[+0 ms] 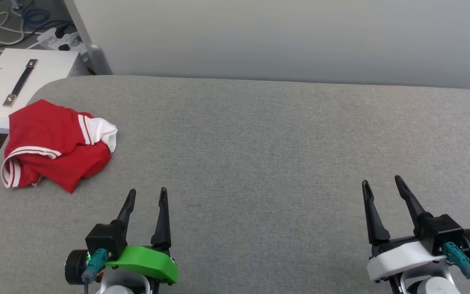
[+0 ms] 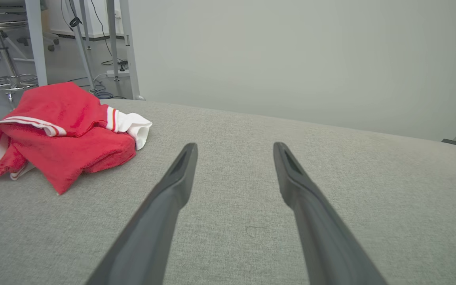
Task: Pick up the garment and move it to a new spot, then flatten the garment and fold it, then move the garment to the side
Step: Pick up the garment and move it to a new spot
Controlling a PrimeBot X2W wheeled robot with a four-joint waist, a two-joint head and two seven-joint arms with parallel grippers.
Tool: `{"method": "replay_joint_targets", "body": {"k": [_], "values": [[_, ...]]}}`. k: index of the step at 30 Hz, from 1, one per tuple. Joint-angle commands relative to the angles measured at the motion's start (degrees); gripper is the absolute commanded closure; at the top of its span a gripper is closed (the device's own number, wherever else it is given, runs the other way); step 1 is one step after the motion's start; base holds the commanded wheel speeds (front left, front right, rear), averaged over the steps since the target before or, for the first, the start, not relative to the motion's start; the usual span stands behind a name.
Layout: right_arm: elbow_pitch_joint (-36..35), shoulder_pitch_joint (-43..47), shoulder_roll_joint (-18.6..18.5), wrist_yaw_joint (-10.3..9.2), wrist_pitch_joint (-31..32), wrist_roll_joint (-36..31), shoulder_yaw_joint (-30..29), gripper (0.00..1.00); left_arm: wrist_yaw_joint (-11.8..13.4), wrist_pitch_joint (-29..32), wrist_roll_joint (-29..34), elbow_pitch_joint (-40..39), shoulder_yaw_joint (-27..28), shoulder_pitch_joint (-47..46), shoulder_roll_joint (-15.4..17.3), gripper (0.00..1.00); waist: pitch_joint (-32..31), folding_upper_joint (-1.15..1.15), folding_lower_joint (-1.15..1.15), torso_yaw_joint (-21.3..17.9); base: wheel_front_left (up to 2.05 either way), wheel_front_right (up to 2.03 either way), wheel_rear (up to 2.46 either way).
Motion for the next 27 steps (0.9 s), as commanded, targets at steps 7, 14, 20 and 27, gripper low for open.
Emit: {"method": "replay_joint_targets", "body": {"k": [7, 14, 20, 27], "values": [[-0.12, 0.78, 0.04, -0.06, -0.33, 0.46, 1.12, 0.0, 0.39, -0.34, 0.45, -0.13, 0.58, 0.47, -0.29, 0.0, -0.89, 0.0, 0.0, 8.54, 0.0, 0.0, 0.0], [0.45, 0.83, 0.04, -0.06, -0.33, 1.03, 2.4, 0.0, 0.31, -0.34, 0.97, -0.17, 1.36, 1.15, -0.29, 0.0, -1.44, 0.0, 0.0, 14.82, 0.0, 0.0, 0.0], [0.58, 0.97, 0.04, -0.06, -0.33, 1.19, 2.73, 0.0, 0.0, -0.34, 1.13, -0.32, 1.36, 1.35, -0.29, 0.0, -1.94, 0.0, 0.0, 18.56, 0.0, 0.0, 0.0], [0.79, 1.03, 0.04, -0.06, -0.33, 1.49, 2.99, 0.0, 0.04, -0.34, 0.02, -1.08, 1.22, 1.35, -0.29, 0.0, -1.7, 0.0, 0.0, 21.62, 0.0, 0.0, 0.0]]}}
